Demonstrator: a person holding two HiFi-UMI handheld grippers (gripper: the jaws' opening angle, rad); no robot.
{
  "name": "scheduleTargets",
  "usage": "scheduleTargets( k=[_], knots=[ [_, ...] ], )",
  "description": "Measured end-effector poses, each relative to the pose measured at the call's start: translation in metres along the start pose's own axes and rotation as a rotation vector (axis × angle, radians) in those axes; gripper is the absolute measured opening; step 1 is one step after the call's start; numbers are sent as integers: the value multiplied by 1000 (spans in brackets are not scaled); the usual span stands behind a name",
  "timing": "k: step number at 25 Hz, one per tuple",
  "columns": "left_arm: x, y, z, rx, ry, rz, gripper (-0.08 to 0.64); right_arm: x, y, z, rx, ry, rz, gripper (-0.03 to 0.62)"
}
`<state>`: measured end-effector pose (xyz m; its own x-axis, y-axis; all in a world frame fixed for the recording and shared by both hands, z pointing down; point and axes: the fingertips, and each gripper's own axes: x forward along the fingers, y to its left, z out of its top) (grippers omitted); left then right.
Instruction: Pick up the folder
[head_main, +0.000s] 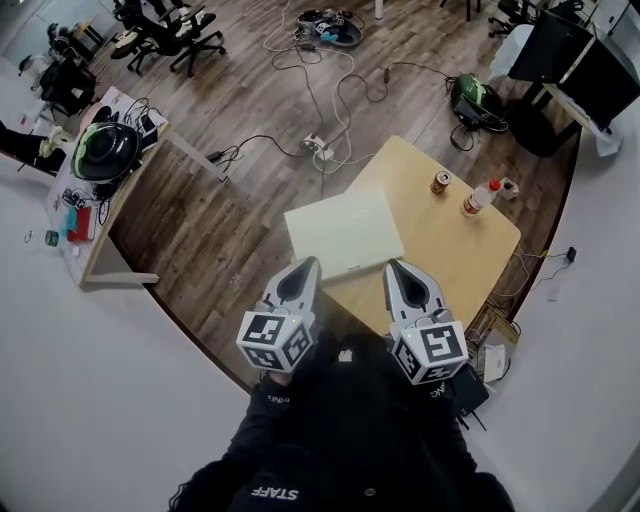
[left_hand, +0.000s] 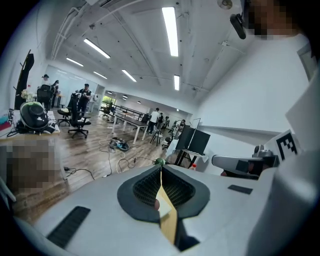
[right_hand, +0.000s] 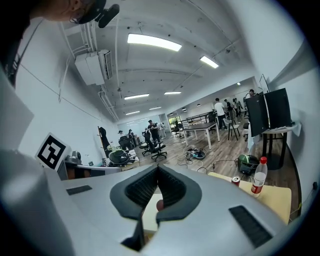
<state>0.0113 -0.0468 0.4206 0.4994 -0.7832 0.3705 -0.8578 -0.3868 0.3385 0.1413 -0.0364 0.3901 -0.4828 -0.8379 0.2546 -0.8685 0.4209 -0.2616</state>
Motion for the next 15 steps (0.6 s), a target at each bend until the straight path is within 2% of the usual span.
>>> scheduleTargets(
  k=[7, 15],
  knots=[
    [19, 32, -14, -23, 49, 46, 37, 23, -17, -18, 23, 59, -23, 23],
    [50, 92, -42, -66, 139, 71, 38, 59, -28, -40, 21, 133, -76, 23]
  ],
)
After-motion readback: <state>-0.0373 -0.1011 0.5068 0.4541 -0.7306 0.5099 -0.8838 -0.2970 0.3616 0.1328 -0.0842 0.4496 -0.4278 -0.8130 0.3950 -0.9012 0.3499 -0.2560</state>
